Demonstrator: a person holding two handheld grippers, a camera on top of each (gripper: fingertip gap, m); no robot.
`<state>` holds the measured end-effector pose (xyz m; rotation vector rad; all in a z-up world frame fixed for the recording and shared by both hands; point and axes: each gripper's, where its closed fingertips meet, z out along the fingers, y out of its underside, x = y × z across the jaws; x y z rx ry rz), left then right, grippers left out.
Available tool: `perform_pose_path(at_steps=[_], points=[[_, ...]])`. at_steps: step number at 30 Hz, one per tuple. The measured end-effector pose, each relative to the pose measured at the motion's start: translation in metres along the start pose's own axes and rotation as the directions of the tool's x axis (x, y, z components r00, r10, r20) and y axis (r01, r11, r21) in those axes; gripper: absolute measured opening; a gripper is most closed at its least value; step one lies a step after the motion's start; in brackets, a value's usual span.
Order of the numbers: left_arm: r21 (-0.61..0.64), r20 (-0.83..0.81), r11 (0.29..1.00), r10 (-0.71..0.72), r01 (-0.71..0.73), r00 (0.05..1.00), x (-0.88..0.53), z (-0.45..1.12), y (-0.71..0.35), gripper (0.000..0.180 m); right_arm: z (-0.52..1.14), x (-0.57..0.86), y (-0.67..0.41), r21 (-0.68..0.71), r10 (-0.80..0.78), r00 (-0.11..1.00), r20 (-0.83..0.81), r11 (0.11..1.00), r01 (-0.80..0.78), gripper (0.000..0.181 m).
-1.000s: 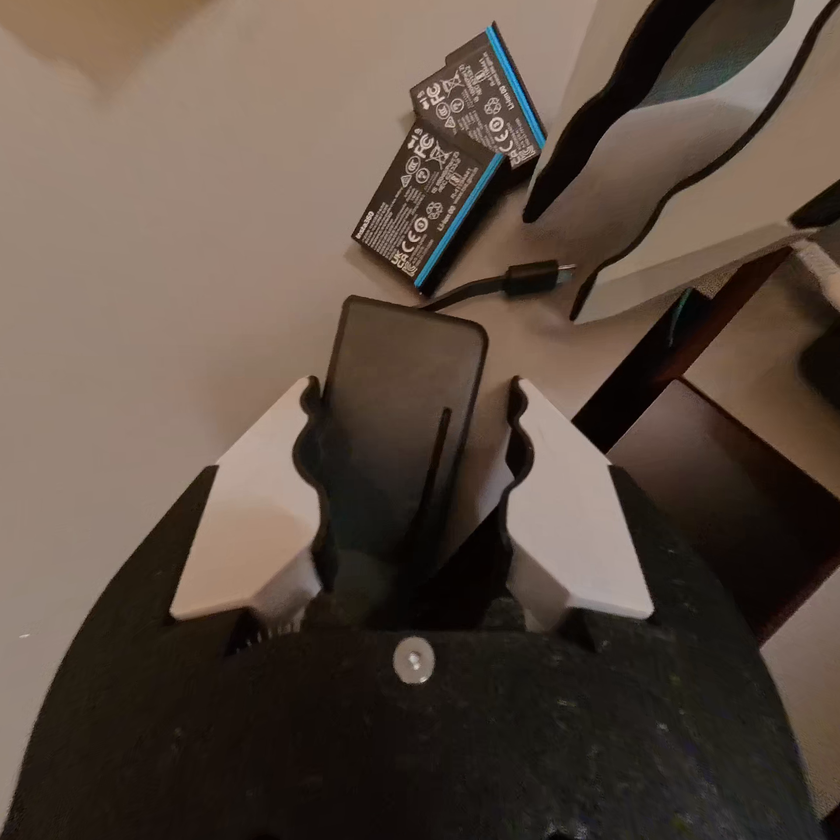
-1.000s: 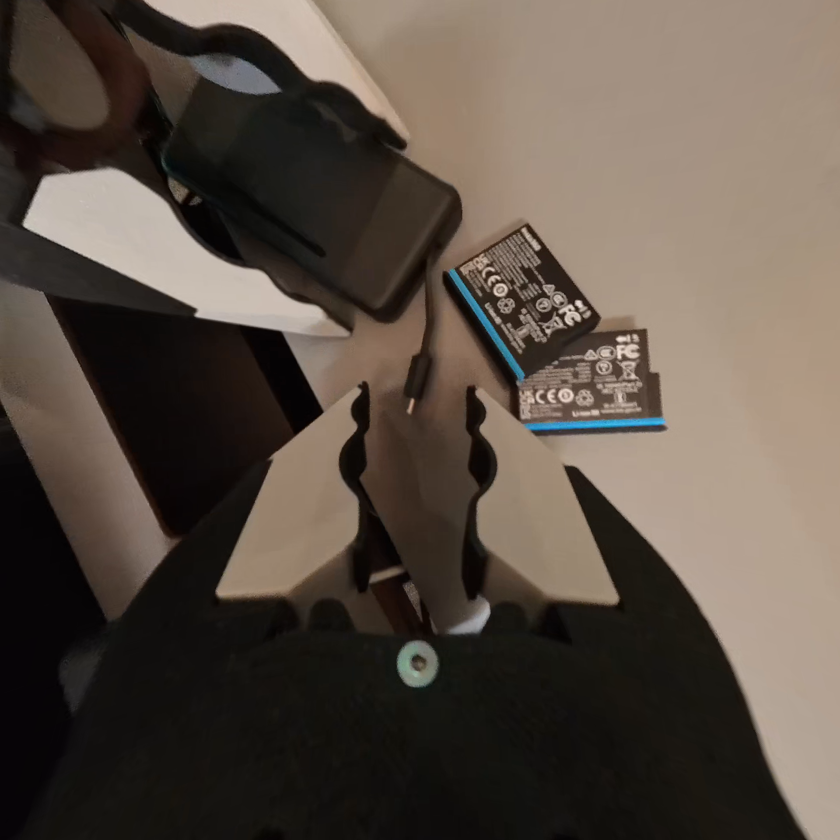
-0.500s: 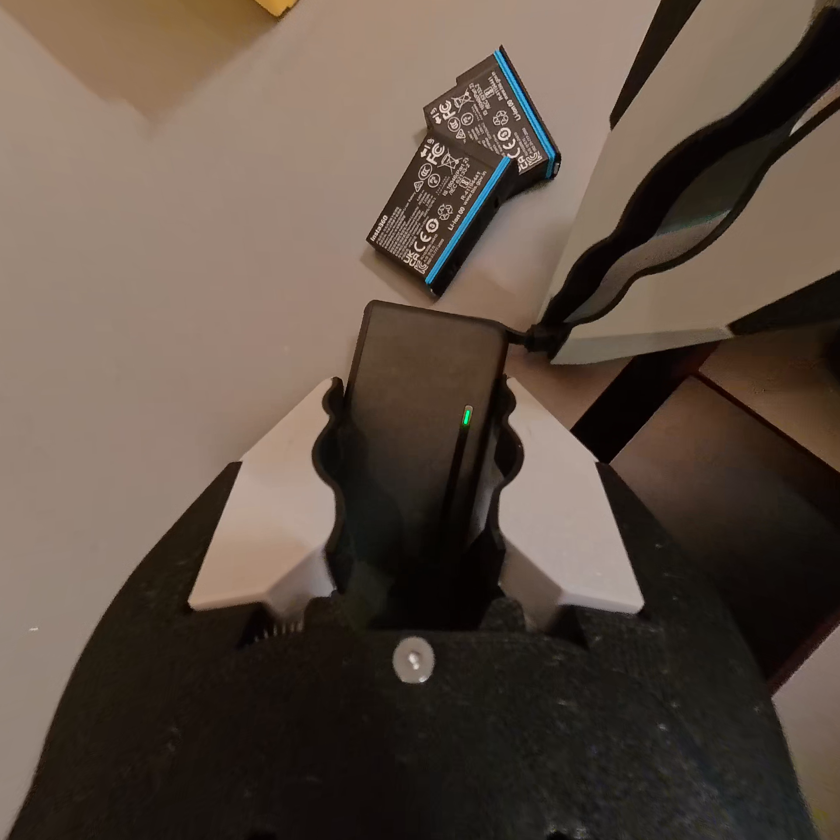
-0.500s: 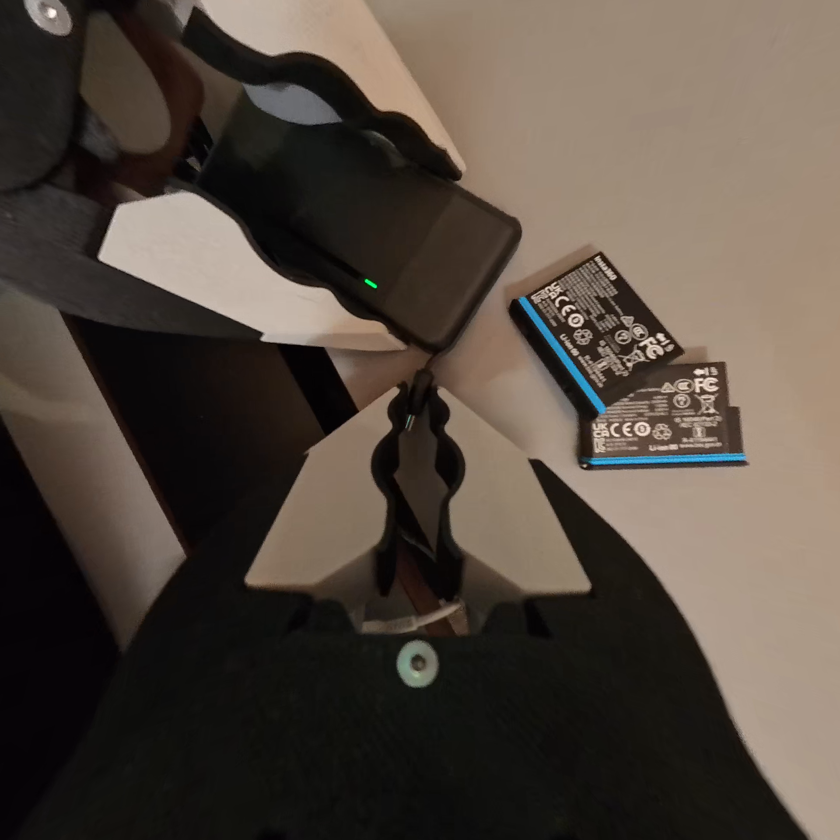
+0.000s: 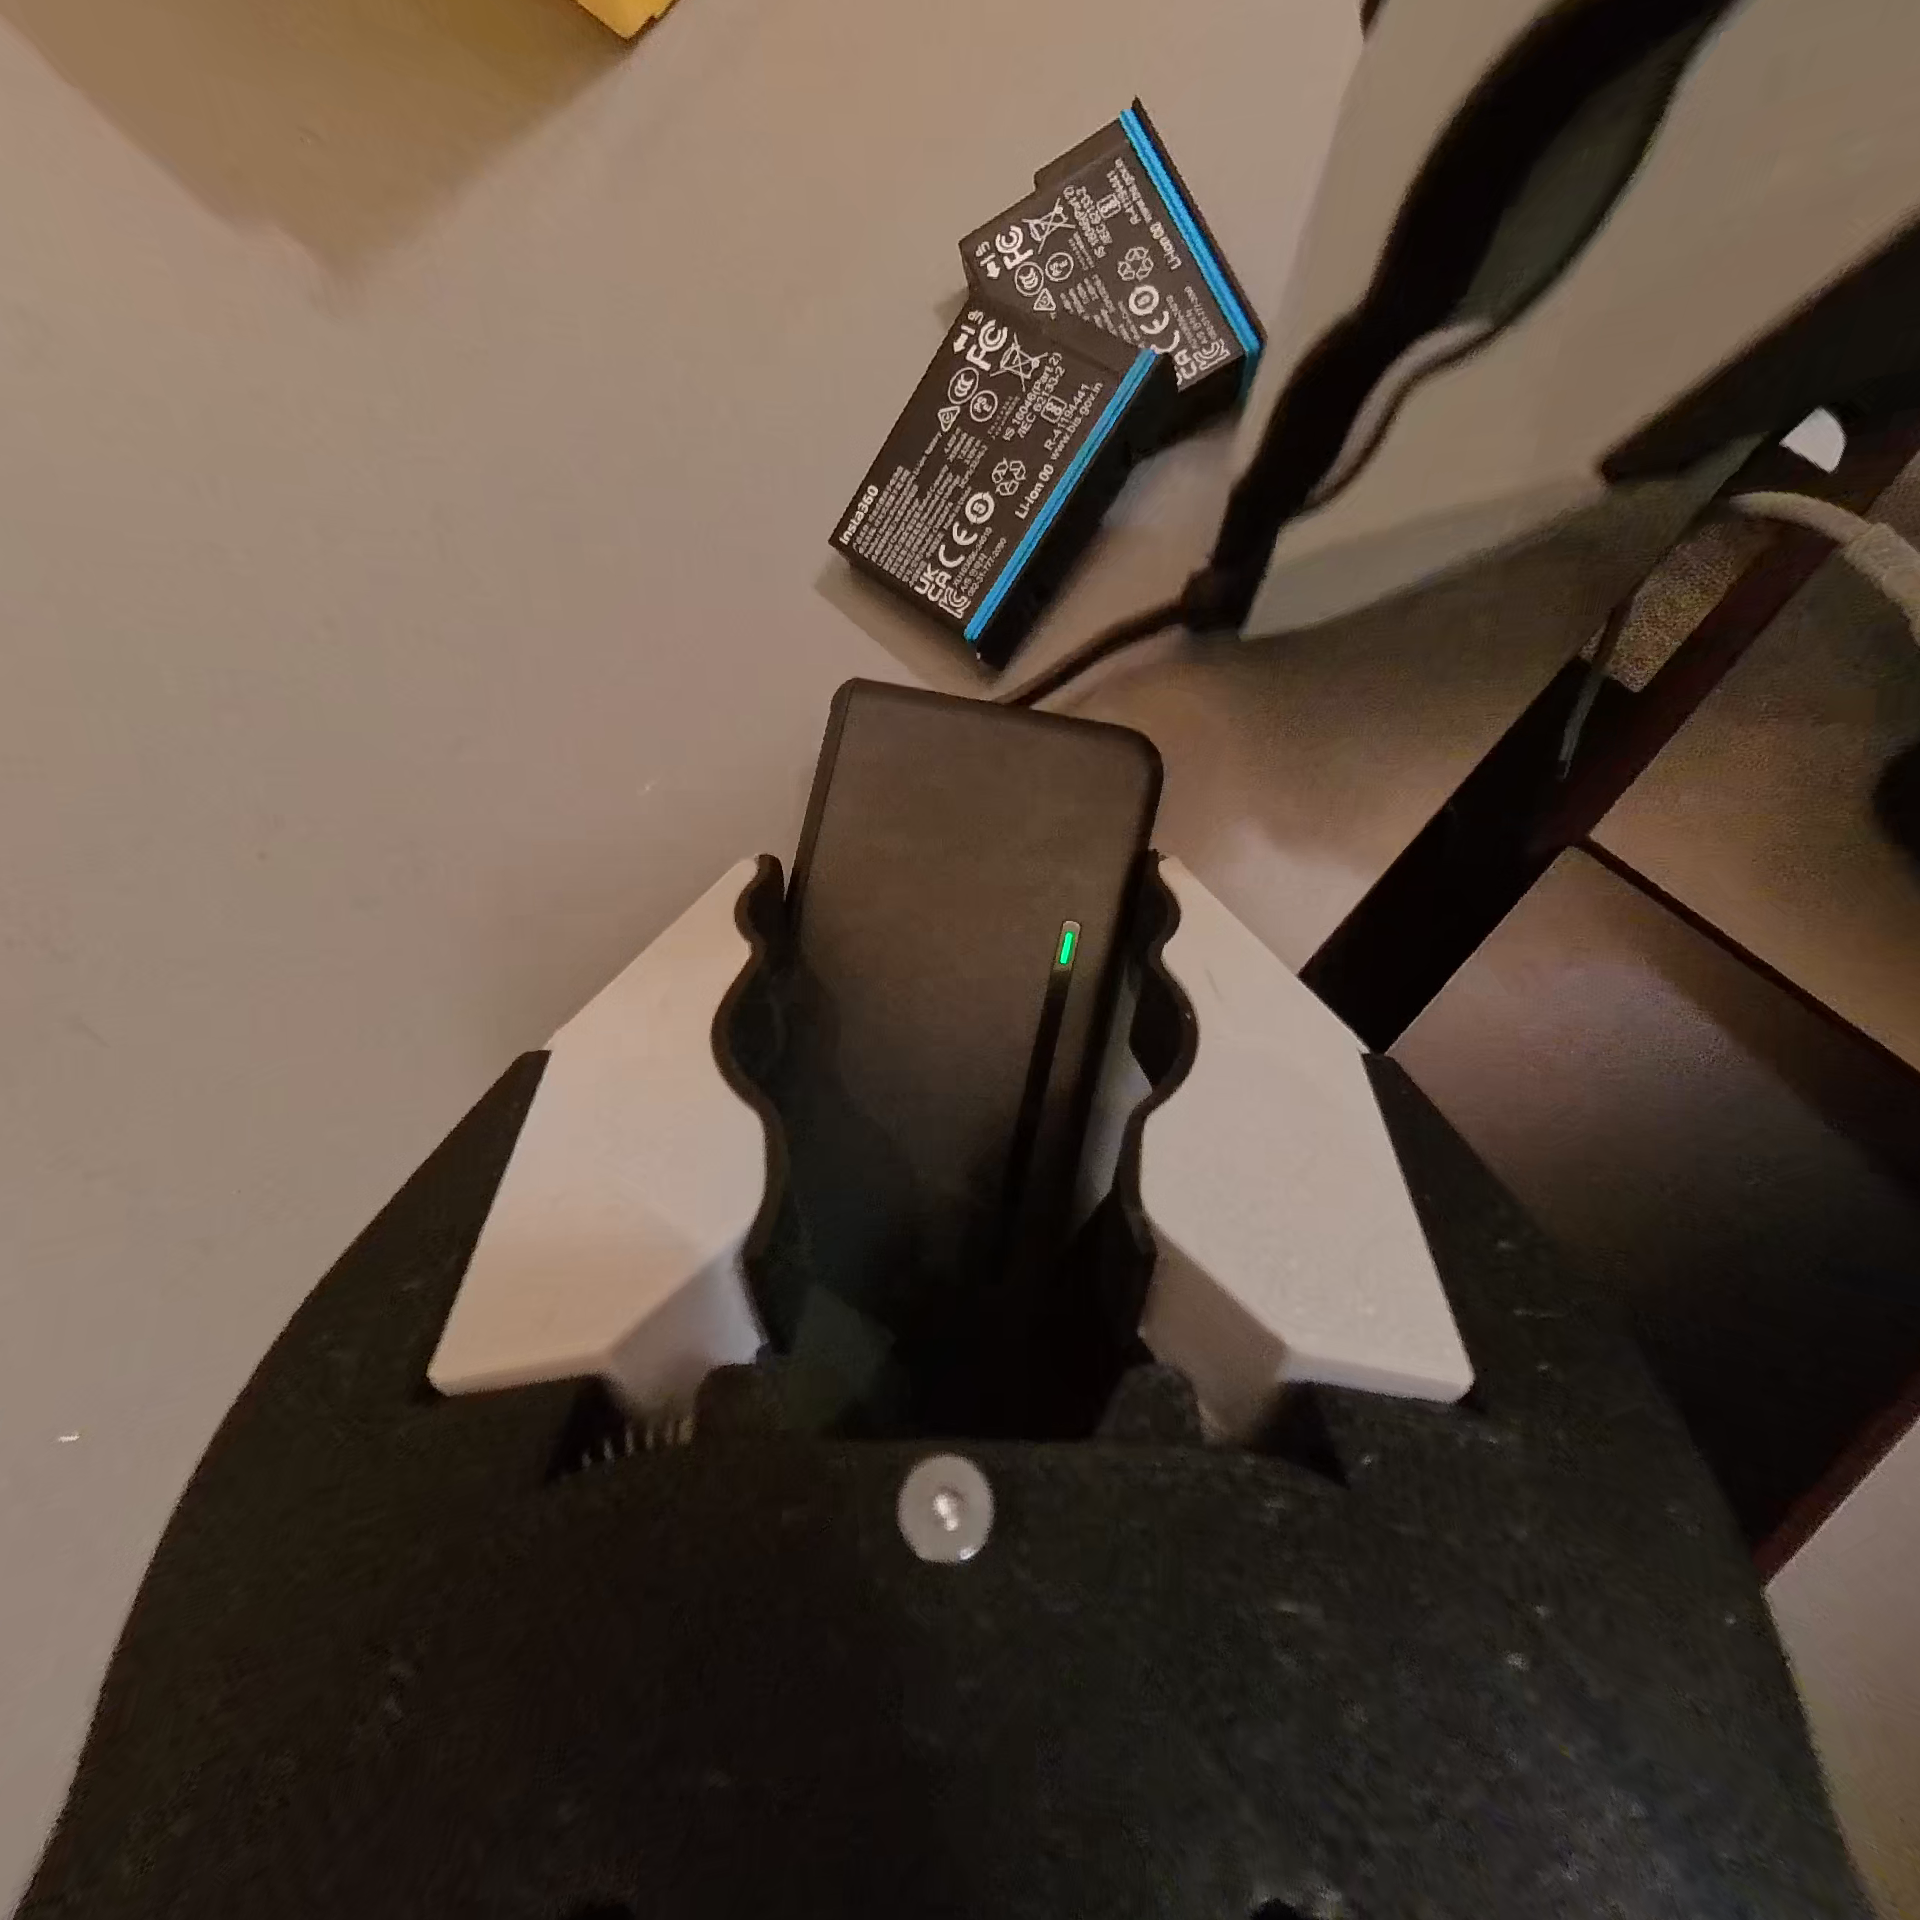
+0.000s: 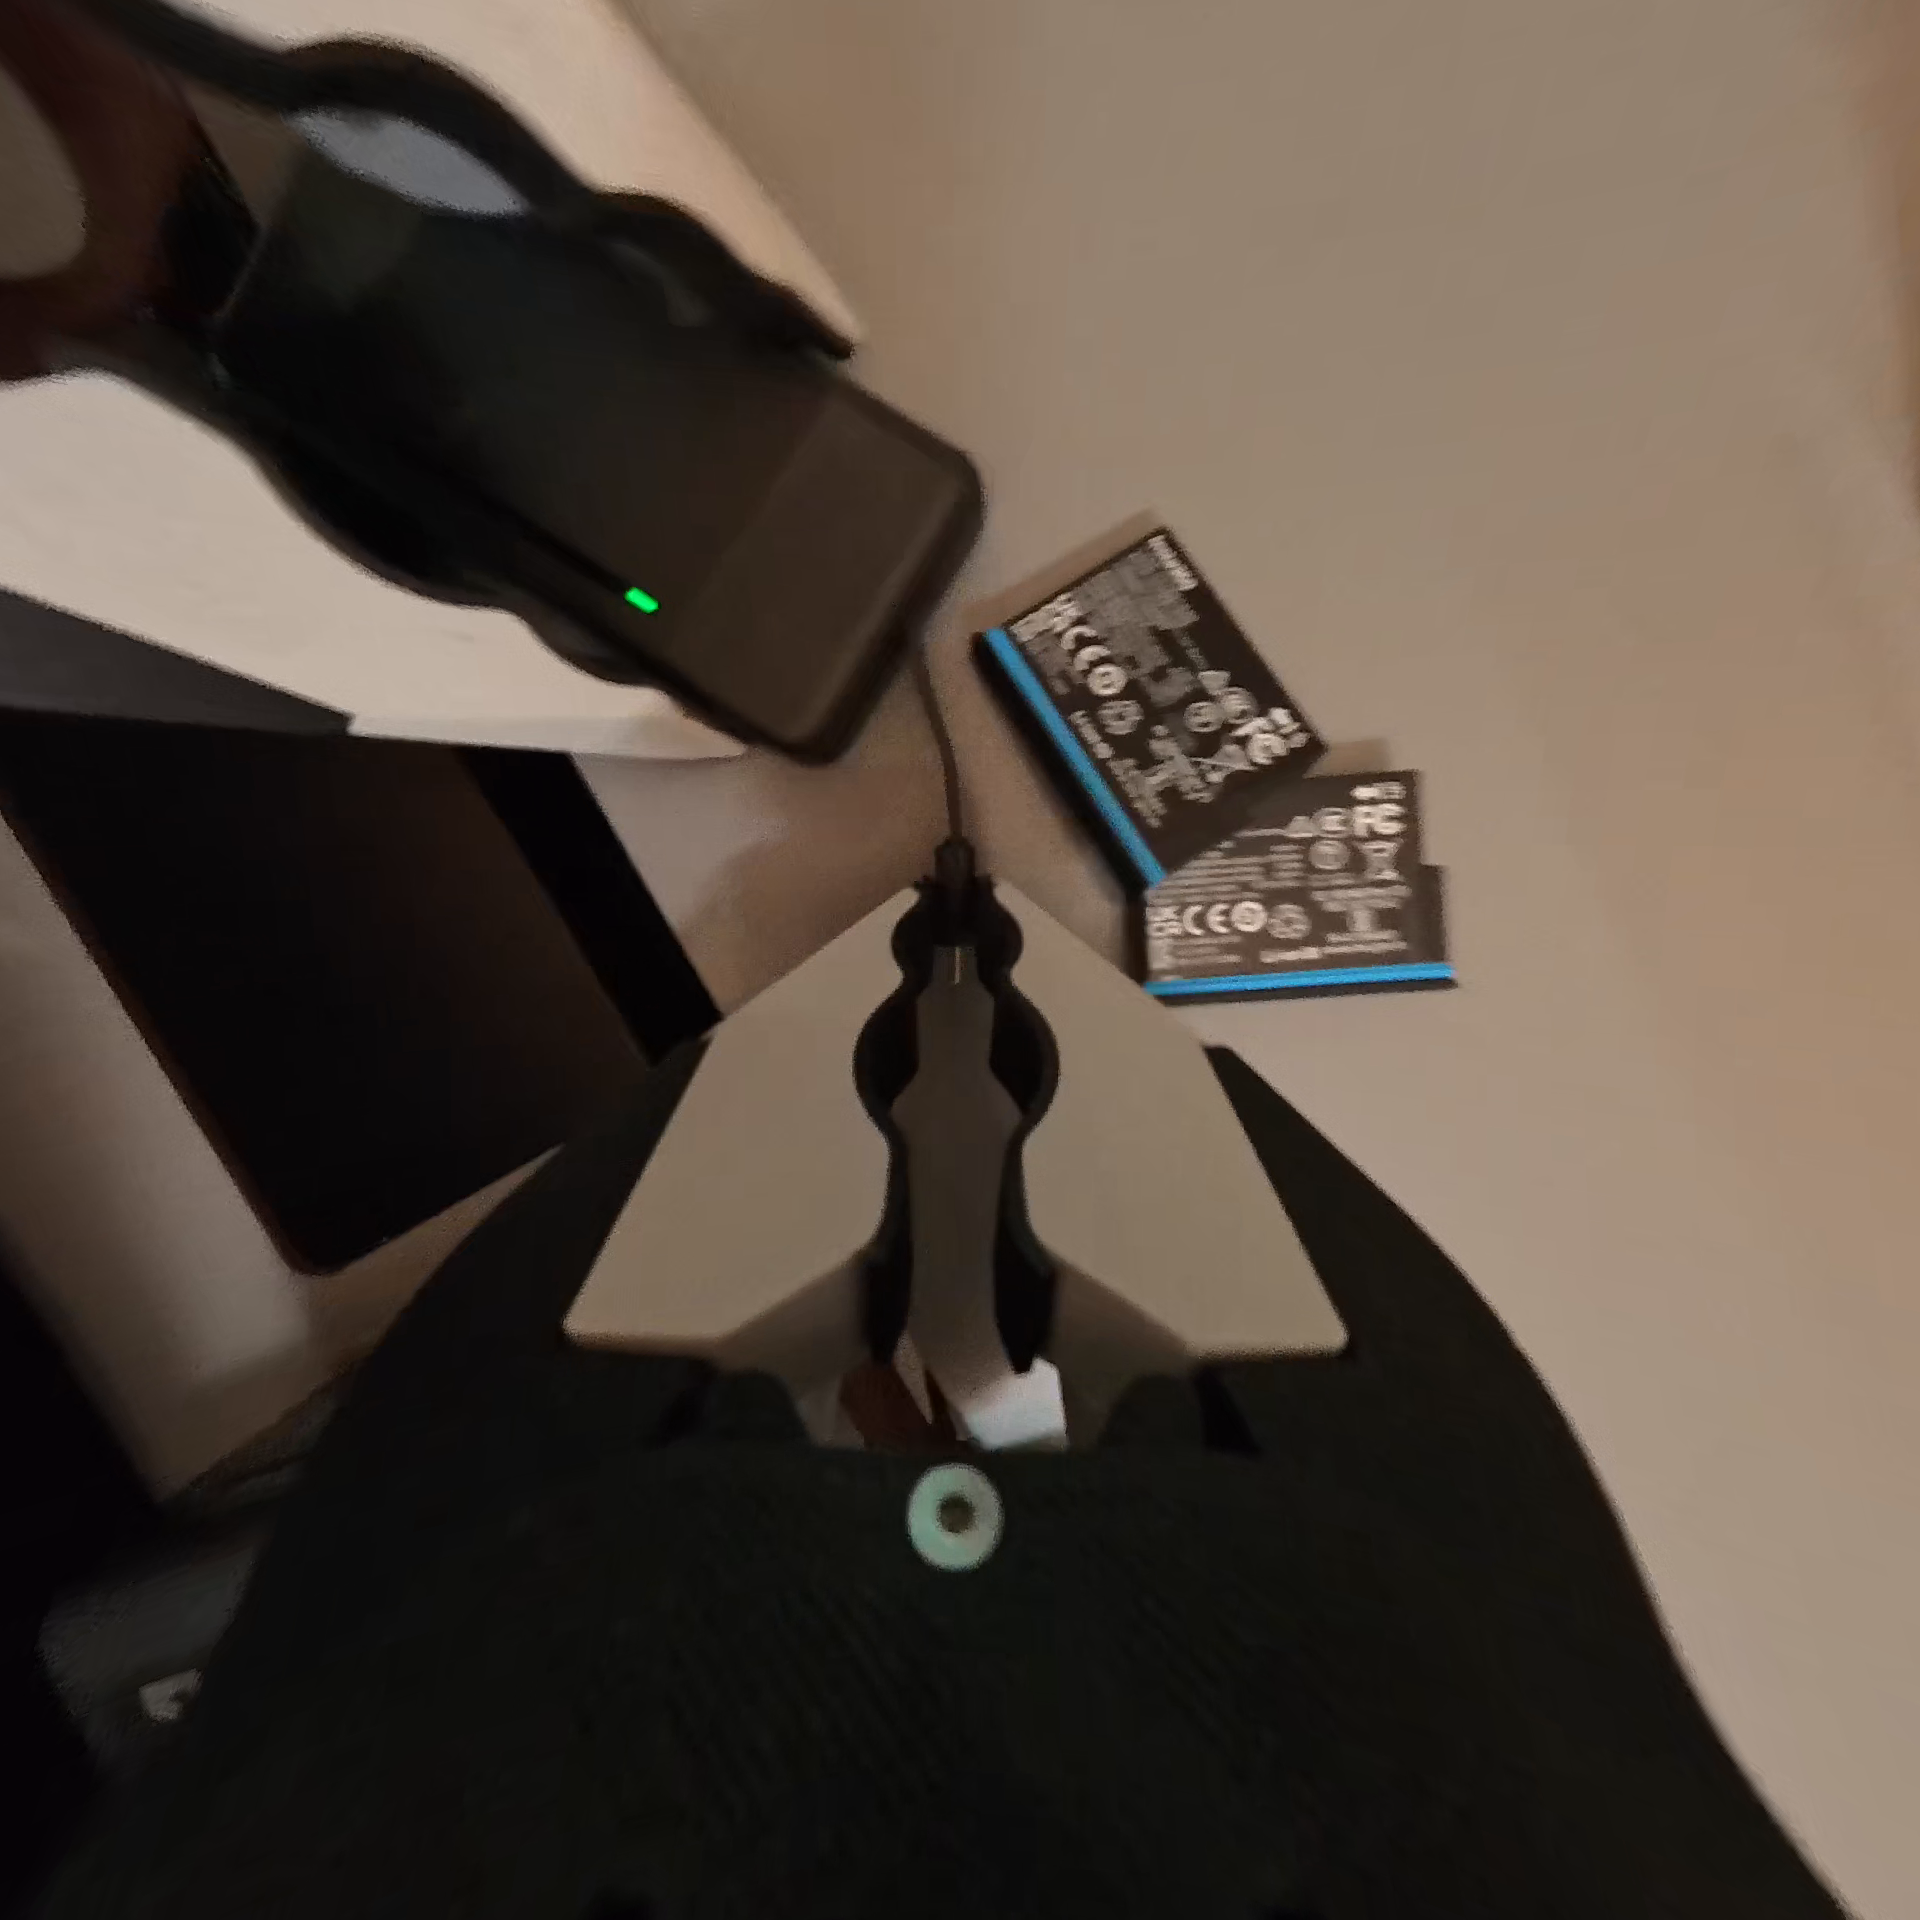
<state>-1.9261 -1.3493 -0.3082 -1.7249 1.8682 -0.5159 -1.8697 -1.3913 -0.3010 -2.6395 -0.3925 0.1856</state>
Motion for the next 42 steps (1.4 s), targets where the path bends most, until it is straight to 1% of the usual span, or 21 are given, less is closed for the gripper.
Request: perform_pose_path(at_steps=[4,10,13,16,20,24,27,30,35,39,42], points=[[0.002,0.002,1.0,0.002,-0.002,1.0,0.002,-0.001,0.0,0.07,0.0,0.02,-0.007,0.012,0.021,0.999,-0.032,1.0,-0.021,0.006],[0.0,0.009,1.0,-0.009,0.009,1.0,0.001,-0.001,0.0,0.07,0.003,0.017,-0.003,-0.014,-0.032,0.997,-0.063,0.999,0.031,0.006],[-0.001,0.012,1.0,-0.012,0.012,1.0,0.0,-0.001,0.0,0.07,-0.001,-0.004,0.002,-0.009,-0.032,0.999,-0.001,0.999,0.032,0.004],[-0.012,0.007,1.0,-0.02,0.02,1.0,0.001,-0.001,0.0,0.07,0.007,-0.031,0.0,0.043,0.011,0.996,0.09,0.999,-0.015,0.007],[-0.016,0.006,0.999,-0.028,0.028,1.0,0.001,-0.001,0.0,0.069,0.011,-0.044,-0.007,0.073,0.059,0.986,0.153,0.995,-0.071,0.009],[-0.013,0.008,1.0,-0.026,0.026,1.0,0.001,-0.001,0.0,0.069,0.01,-0.04,-0.005,0.069,0.057,0.982,0.179,0.995,-0.07,0.008],[-0.012,0.015,1.0,-0.025,0.025,1.0,0.001,0.0,0.0,0.07,0.006,-0.025,0.001,0.042,0.045,0.991,0.128,0.998,-0.051,0.006],[-0.01,0.014,1.0,-0.021,0.021,1.0,0.0,0.0,0.0,0.07,0.001,0.004,0.003,0.027,0.014,1.0,0.001,1.0,-0.014,0.005],[-0.009,0.01,1.0,-0.011,0.011,1.0,0.002,-0.001,0.001,0.07,0.006,0.029,-0.008,0.032,0.038,0.999,-0.035,0.999,-0.037,0.006],[-0.011,0.01,1.0,-0.012,0.012,1.0,0.002,-0.001,0.0,0.07,0.006,0.027,-0.007,0.014,-0.001,0.997,-0.082,1.0,0.002,0.006],[-0.014,0.011,1.0,-0.019,0.019,1.0,0.002,0.0,0.0,0.07,0.002,0.012,0.004,-0.005,-0.01,0.998,-0.059,1.0,0.01,0.005]])
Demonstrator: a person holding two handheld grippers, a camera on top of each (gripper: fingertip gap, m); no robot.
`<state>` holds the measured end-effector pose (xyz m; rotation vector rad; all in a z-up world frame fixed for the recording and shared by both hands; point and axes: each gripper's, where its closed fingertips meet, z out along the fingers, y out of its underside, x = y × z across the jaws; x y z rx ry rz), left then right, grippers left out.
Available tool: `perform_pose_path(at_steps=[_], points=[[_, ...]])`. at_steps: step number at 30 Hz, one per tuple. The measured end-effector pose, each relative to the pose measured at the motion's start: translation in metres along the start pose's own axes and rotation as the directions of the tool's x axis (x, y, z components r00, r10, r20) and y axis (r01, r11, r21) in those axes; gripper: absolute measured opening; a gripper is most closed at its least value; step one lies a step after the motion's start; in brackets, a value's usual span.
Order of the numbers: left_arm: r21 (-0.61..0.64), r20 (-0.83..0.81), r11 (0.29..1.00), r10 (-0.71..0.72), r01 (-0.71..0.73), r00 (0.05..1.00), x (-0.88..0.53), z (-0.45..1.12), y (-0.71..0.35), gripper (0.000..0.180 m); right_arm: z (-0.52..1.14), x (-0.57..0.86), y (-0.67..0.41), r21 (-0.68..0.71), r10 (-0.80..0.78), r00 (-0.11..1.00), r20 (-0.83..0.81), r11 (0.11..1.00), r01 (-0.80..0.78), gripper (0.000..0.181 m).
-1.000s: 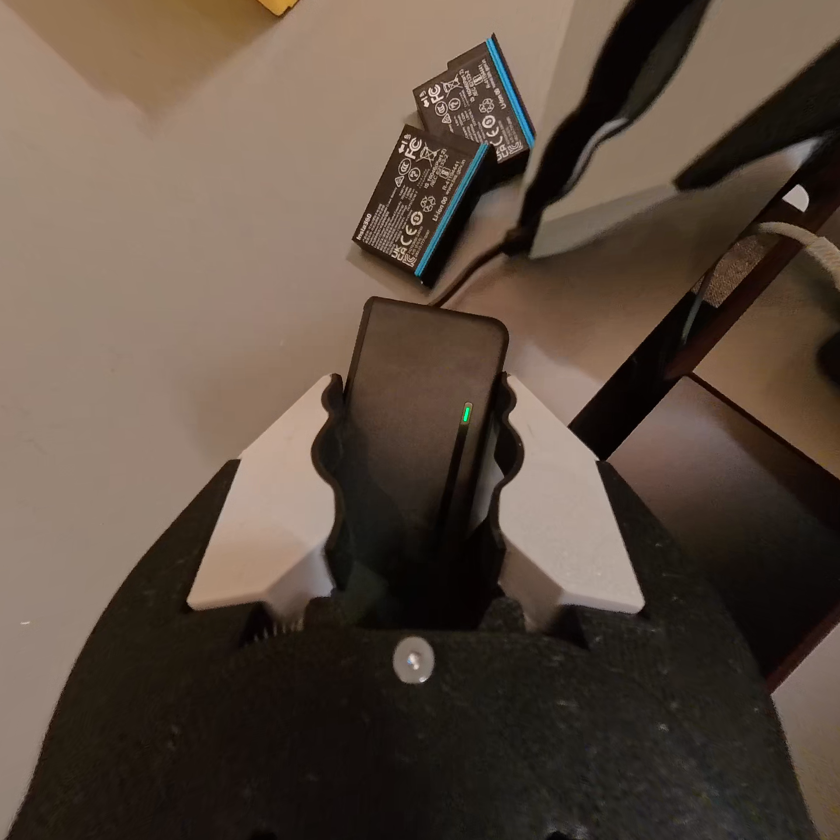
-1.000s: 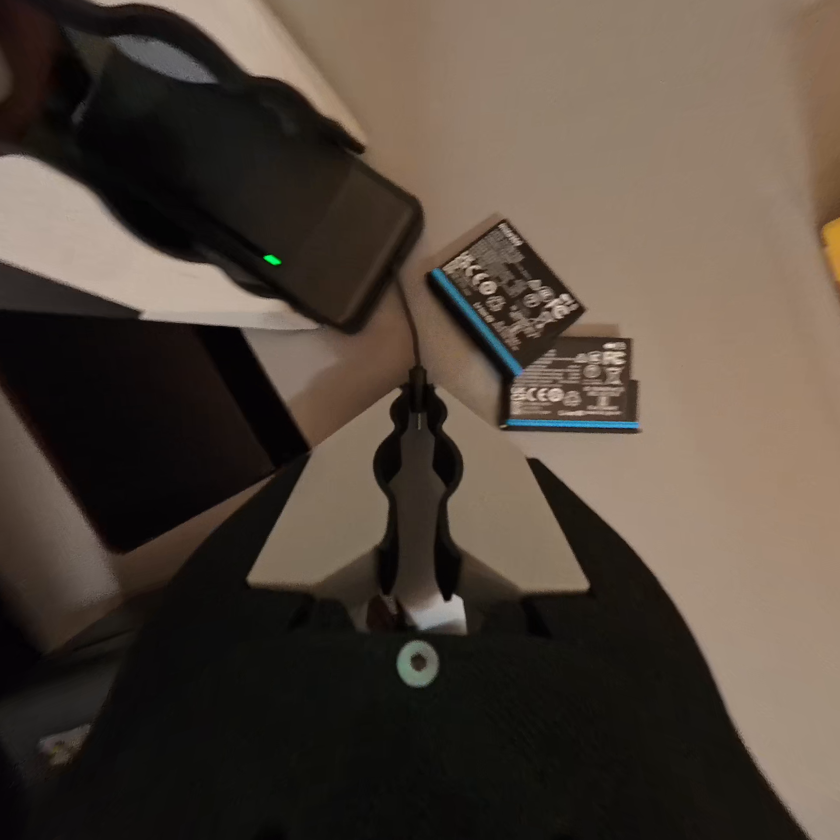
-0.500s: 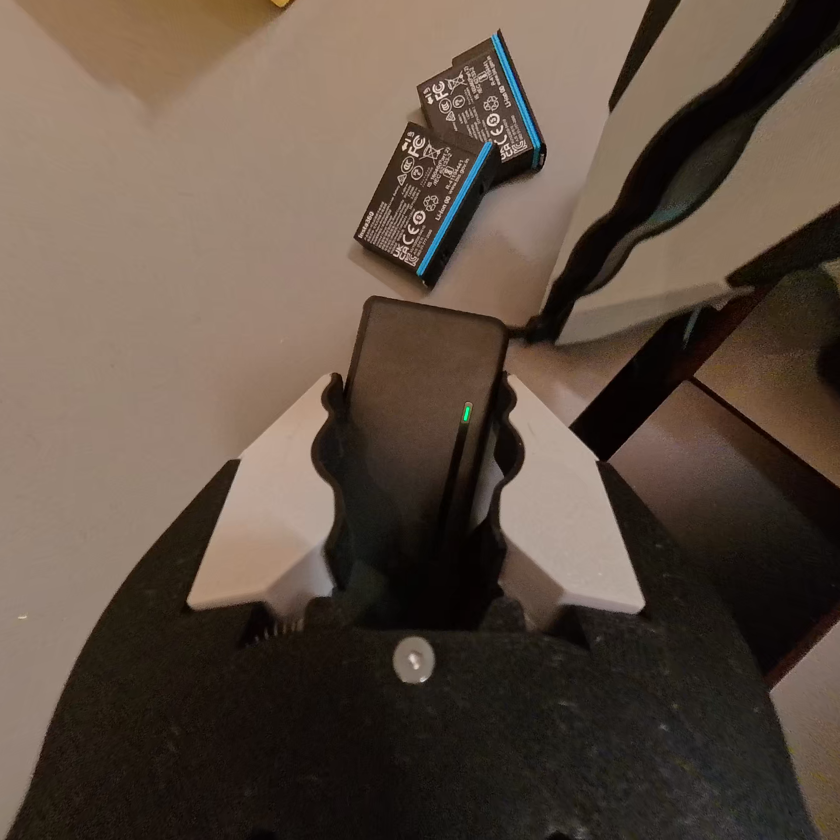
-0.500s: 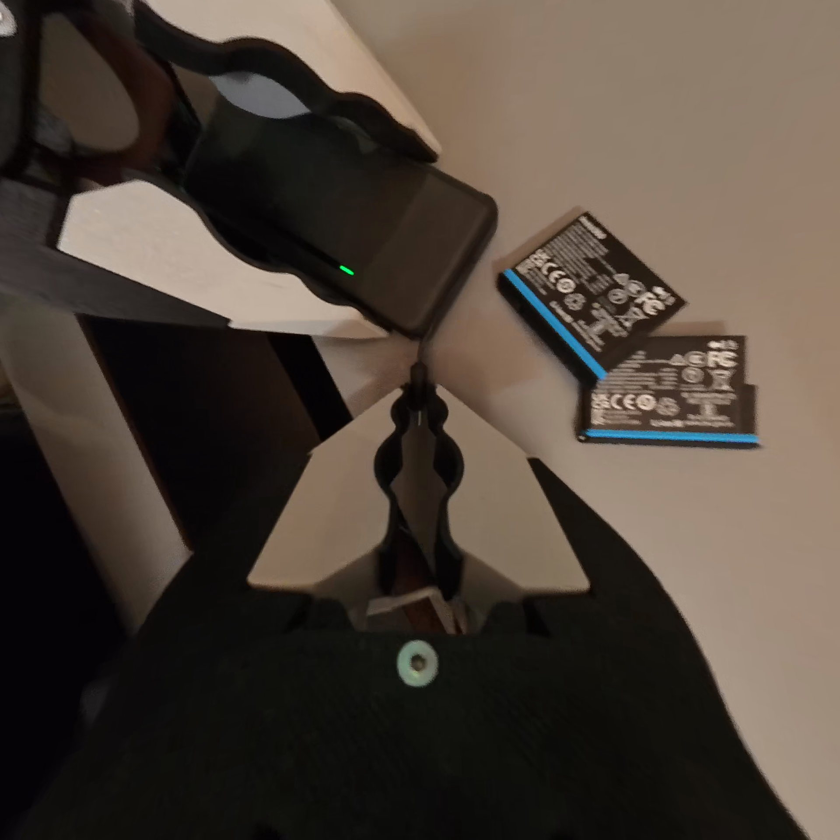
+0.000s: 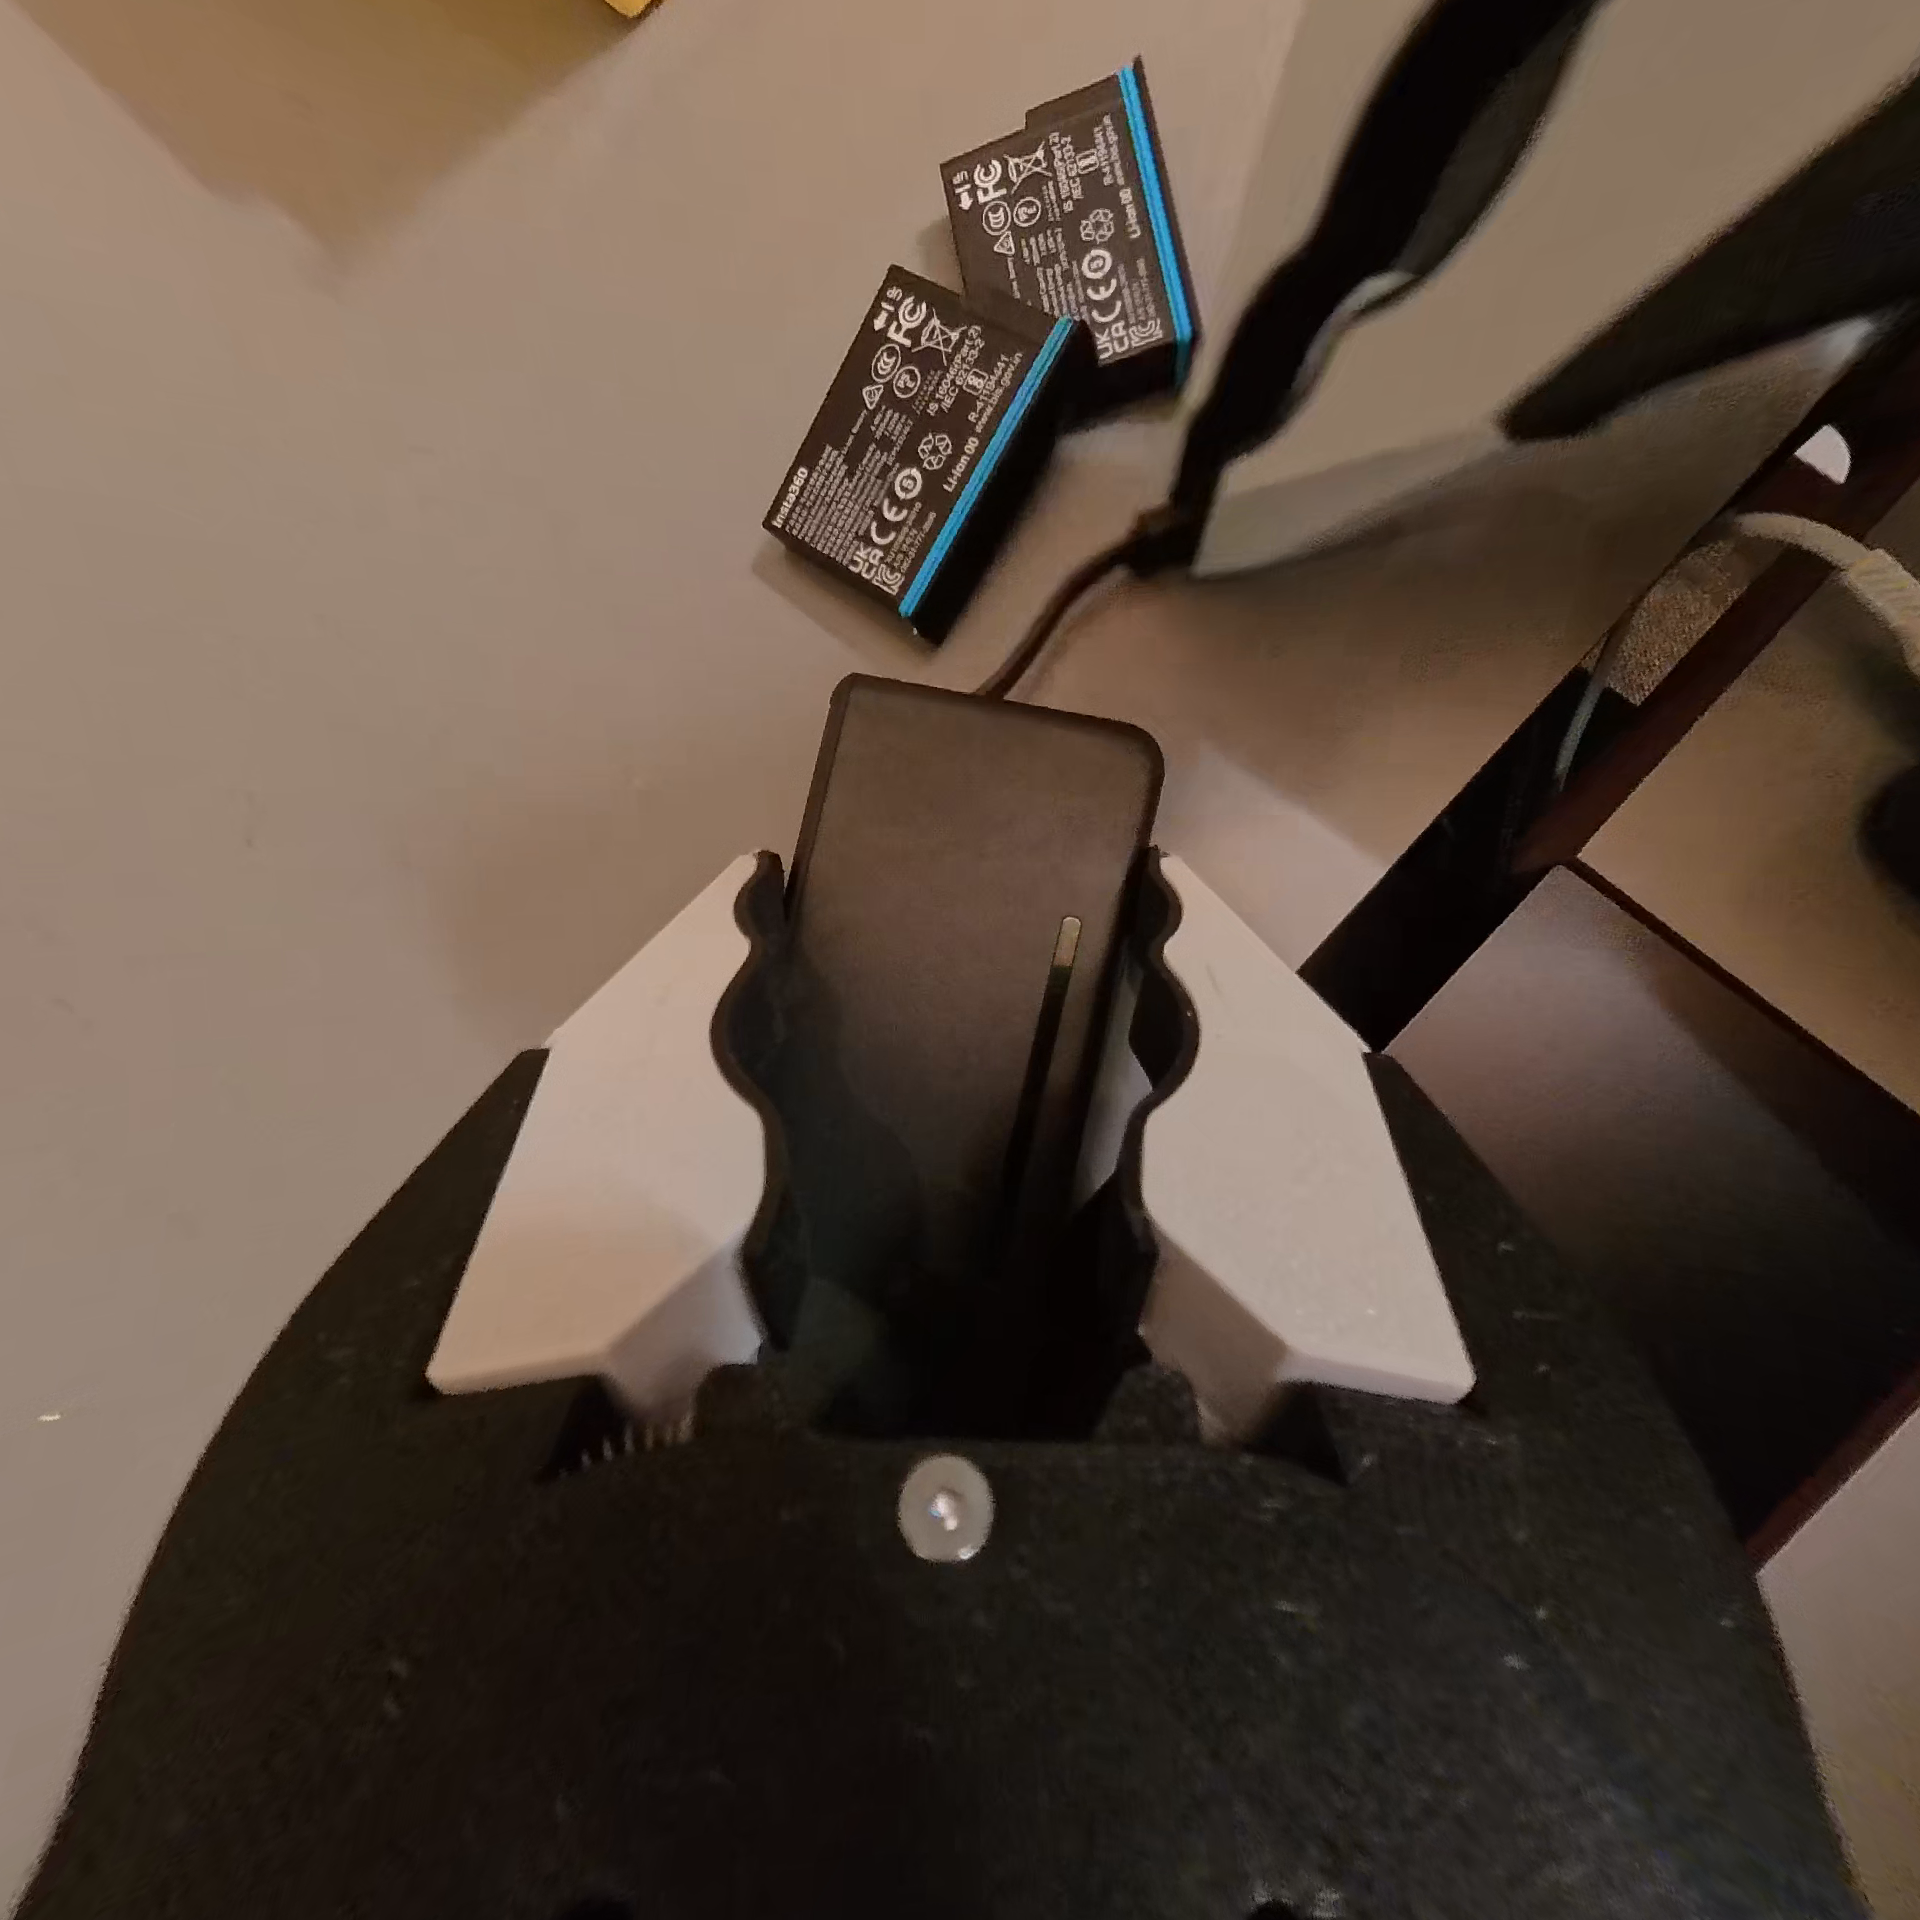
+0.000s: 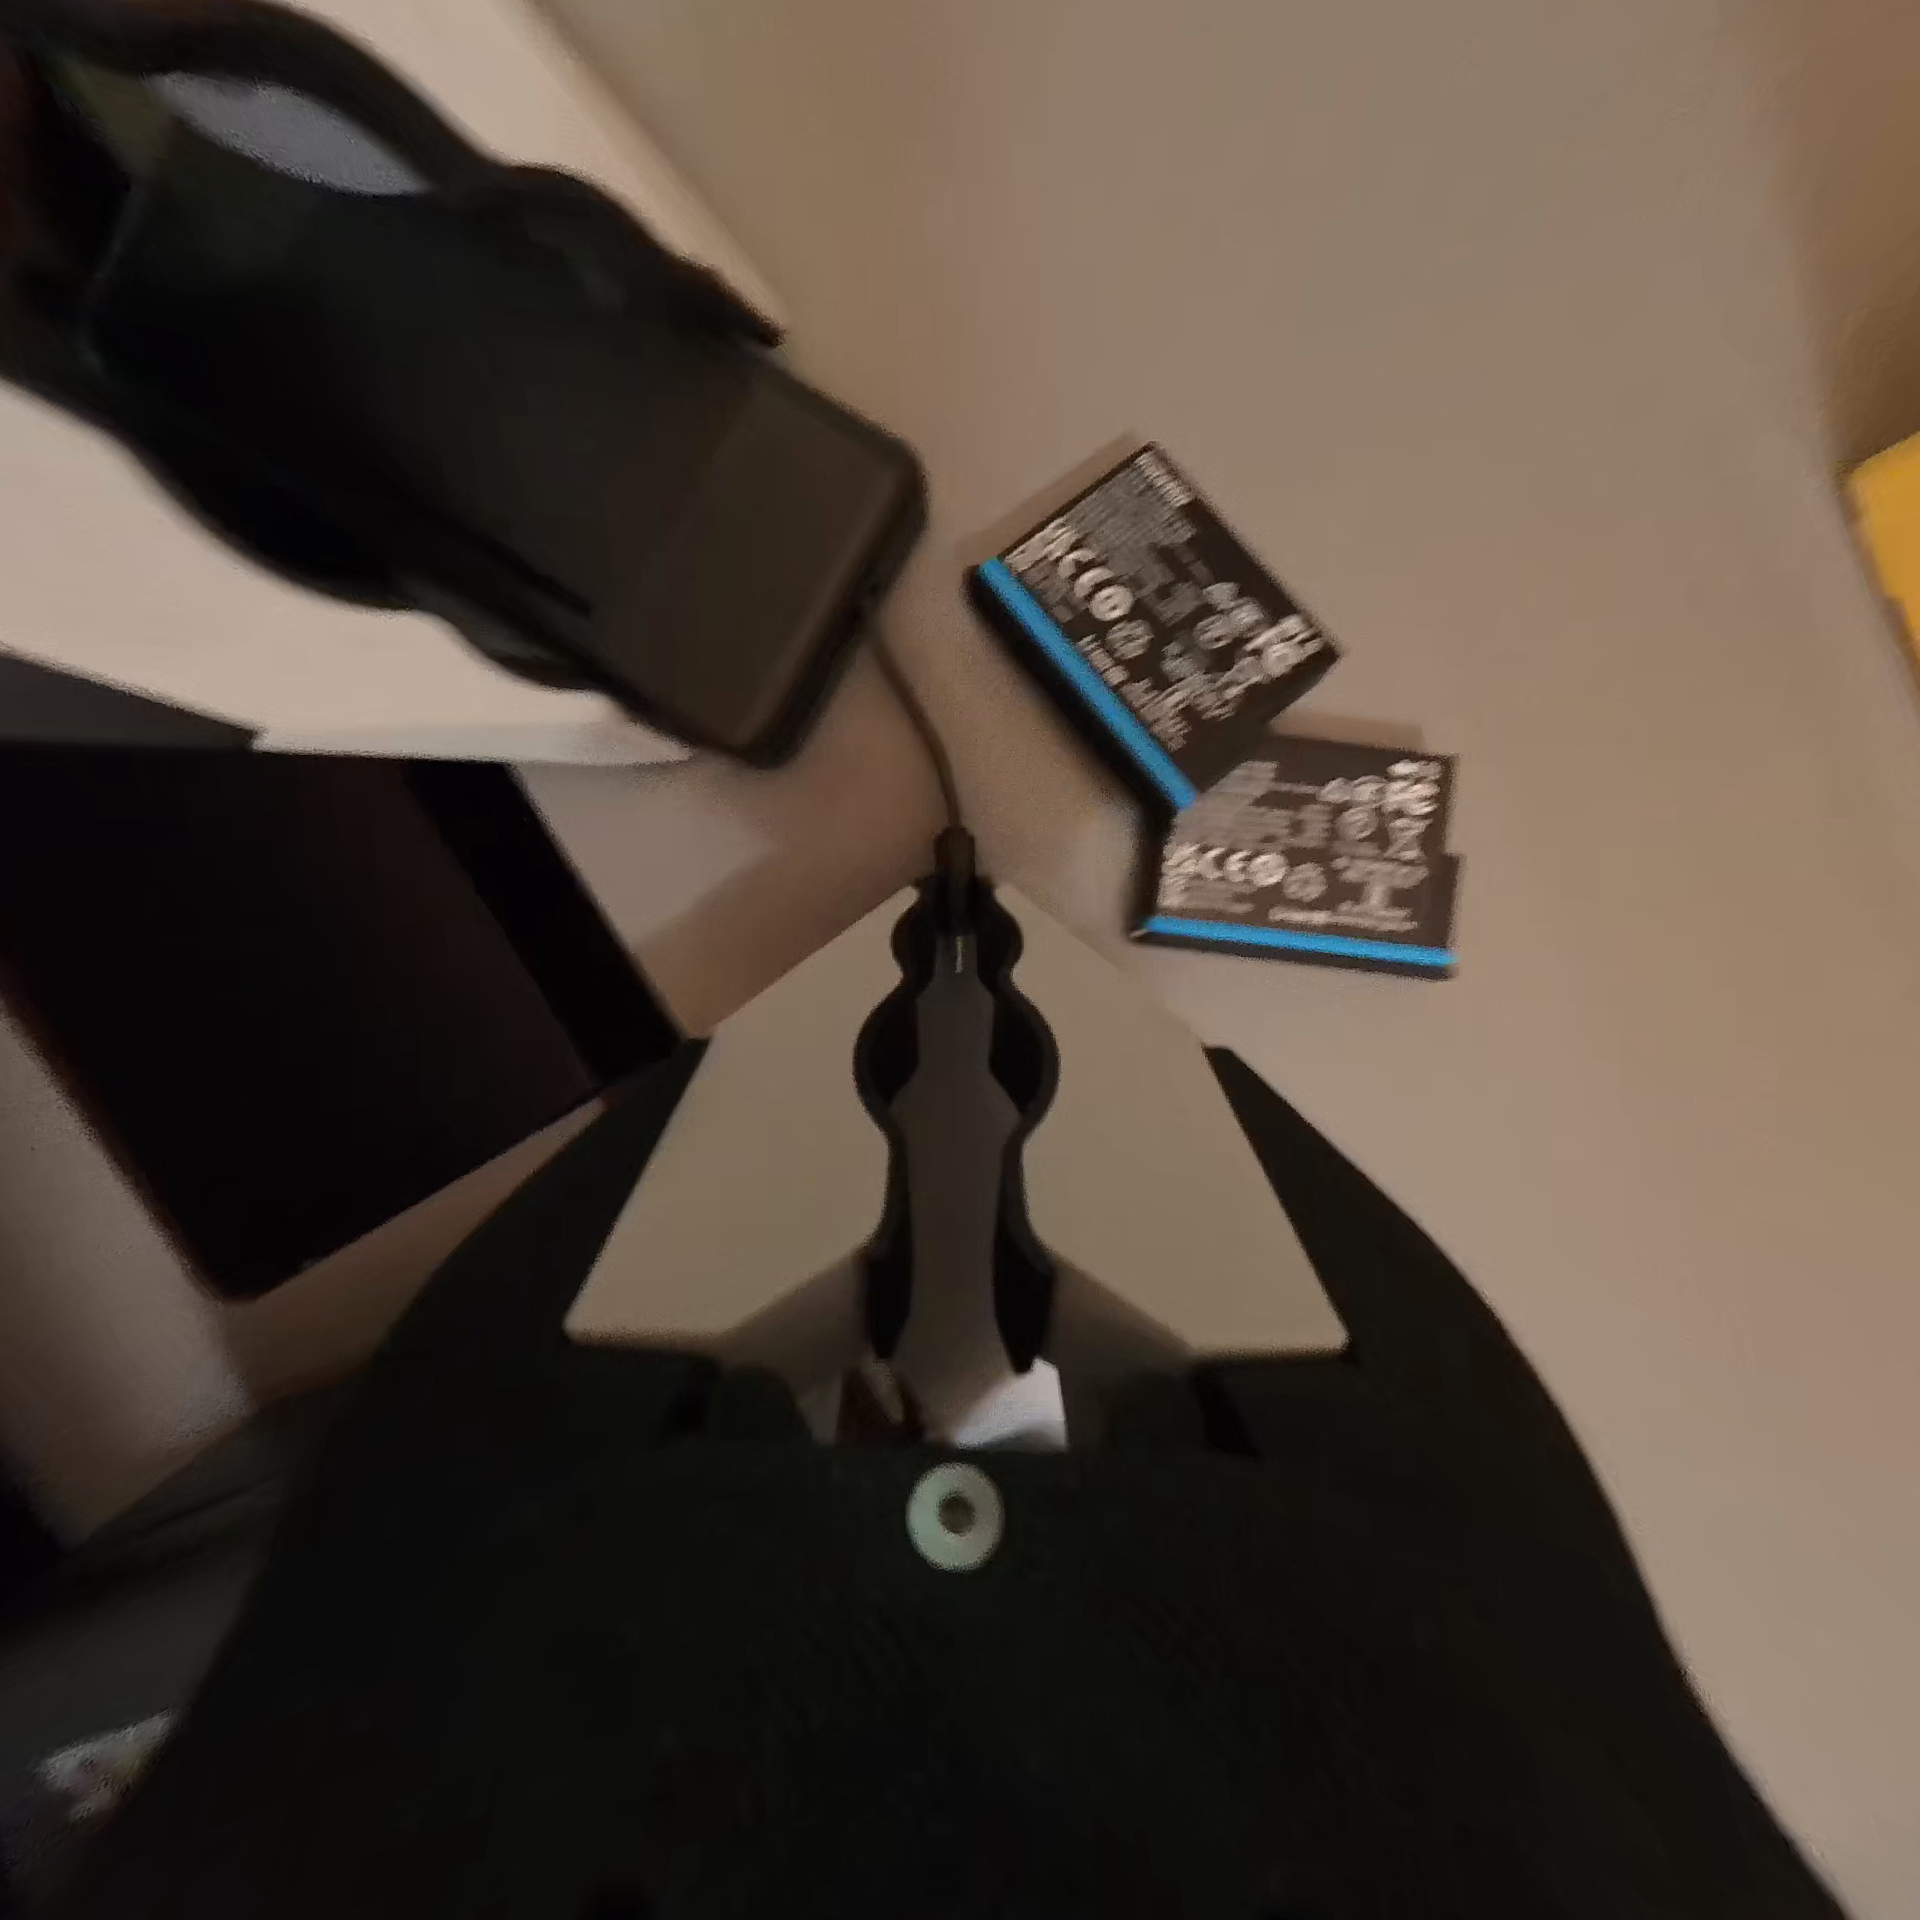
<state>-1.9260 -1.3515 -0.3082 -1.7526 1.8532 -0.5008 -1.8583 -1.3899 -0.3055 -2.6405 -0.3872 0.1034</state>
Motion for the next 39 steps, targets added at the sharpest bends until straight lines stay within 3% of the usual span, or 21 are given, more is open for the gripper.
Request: perform_pose_path(at_steps=[3,13,28,34,37,39], points=[[0.001,-0.001,1.0,0.0,0.0,1.0,0.0,0.0,0.0,0.07,-0.003,-0.032,0.001,0.051,0.056,0.993,0.107,0.997,-0.062,0.006],[0.004,-0.008,1.0,0.004,-0.004,1.0,0.001,-0.001,-0.001,0.07,0.002,-0.056,-0.007,0.09,0.103,0.969,0.226,0.988,-0.126,0.008],[0.005,0.006,1.0,0.001,-0.001,1.0,0.001,0.0,-0.001,0.07,0.0,0.013,-0.004,-0.014,0.067,0.995,-0.074,0.998,-0.068,0.005],[0.007,0.012,1.0,-0.006,0.006,1.0,0.0,0.0,-0.001,0.07,-0.003,-0.035,0.003,0.013,0.124,0.988,0.087,0.992,-0.126,0.006],[0.008,0.015,1.0,-0.008,0.008,1.0,0.0,0.0,-0.001,0.07,-0.005,-0.033,0.0,0.052,0.118,0.992,0.041,0.991,-0.12,0.008],[0.011,0.016,1.0,-0.006,0.006,1.0,0.0,0.001,-0.002,0.07,-0.015,-0.027,-0.008,0.105,0.141,0.989,0.035,0.984,-0.144,0.021]])
